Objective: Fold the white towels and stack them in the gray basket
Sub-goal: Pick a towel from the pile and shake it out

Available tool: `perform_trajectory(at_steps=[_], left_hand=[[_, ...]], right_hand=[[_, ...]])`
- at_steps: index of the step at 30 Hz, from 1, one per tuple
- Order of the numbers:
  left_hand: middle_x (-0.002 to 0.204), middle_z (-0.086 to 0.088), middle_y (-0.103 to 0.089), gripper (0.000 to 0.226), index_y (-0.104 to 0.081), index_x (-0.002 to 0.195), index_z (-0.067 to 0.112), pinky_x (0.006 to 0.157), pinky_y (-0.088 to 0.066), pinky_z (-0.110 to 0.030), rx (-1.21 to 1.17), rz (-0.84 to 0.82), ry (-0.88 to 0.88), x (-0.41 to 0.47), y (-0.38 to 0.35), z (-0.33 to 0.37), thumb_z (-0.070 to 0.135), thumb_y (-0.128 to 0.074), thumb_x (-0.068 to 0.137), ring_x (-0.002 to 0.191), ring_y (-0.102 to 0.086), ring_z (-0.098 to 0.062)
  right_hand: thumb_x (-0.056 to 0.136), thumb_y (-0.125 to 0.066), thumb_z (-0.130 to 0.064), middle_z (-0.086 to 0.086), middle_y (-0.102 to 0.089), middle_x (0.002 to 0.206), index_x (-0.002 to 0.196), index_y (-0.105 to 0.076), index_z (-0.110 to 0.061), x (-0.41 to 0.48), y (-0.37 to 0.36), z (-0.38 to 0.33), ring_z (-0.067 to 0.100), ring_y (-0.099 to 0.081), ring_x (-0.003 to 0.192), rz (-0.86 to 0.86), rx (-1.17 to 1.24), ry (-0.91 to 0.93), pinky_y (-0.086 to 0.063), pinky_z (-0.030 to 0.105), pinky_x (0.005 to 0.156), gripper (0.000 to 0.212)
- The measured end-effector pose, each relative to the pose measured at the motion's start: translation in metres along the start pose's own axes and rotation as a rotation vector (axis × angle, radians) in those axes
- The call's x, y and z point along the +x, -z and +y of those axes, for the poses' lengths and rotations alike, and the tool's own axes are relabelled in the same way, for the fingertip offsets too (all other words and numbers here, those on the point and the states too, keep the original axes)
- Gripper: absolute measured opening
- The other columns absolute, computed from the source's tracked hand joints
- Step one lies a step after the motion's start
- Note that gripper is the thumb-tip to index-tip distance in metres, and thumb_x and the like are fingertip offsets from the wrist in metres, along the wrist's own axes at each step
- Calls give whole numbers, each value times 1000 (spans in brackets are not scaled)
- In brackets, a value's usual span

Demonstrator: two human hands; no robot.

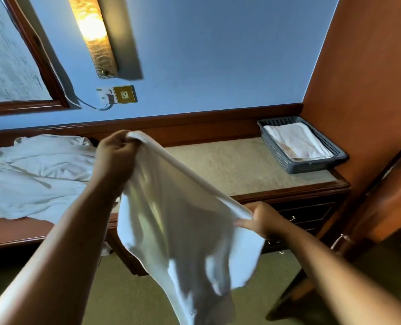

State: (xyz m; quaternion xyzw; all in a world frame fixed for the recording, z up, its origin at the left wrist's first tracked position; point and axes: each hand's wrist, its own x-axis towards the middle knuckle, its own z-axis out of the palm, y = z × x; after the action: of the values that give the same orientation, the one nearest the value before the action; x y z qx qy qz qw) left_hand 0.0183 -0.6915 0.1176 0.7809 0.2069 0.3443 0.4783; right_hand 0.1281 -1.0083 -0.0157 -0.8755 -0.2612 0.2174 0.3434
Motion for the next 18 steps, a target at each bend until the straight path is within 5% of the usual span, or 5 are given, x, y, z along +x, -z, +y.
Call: perform_trajectory(at_steps=[5, 9, 13, 16, 18], left_hand=[[69, 3, -62, 20, -67, 76, 29, 65, -52, -41, 161, 65, 64, 7, 18, -10, 27, -61, 96, 65, -57, -20], [61, 7, -61, 15, -66, 88, 28, 40, -36, -13, 335, -333, -11, -27, -9, -2, 14, -70, 92, 41, -52, -2], [66, 16, -59, 35, -62, 113, 37, 49, -37, -9, 410, -785, -127, -74, -45, 7, 38, -81, 83, 52, -52, 4], [64, 12, -66, 25, -71, 86, 27, 55, -46, -37, 302, -739, -127, -78, -56, -9, 52, -73, 85, 56, -51, 0], [66, 1, -66, 21, -73, 82, 22, 56, -43, -35, 358, -623, -131, -67, -49, -16, 40, -69, 91, 57, -52, -4]], right_hand=[[86, -75, -21, -8, -63, 60, 67, -68, -22, -7, 13, 26, 8, -57, 60, 334, 81, -82, -42, 27, 59, 20], [80, -65, -8, -22, -70, 75, 81, -73, -33, -13, 32, -43, -13, -63, 78, 346, 59, 216, -45, 10, 66, 26], [79, -64, 5, -18, -74, 90, 92, -78, -25, -18, 33, -109, -8, -66, 91, 326, 57, 460, -45, 6, 74, 36], [77, -65, 3, -18, -74, 86, 87, -77, -26, -18, 30, -128, -3, -67, 85, 331, 89, 482, -50, 11, 72, 33], [78, -70, -3, -22, -71, 80, 85, -76, -28, -15, 31, -122, -3, -66, 78, 304, 46, 443, -48, 12, 64, 26]])
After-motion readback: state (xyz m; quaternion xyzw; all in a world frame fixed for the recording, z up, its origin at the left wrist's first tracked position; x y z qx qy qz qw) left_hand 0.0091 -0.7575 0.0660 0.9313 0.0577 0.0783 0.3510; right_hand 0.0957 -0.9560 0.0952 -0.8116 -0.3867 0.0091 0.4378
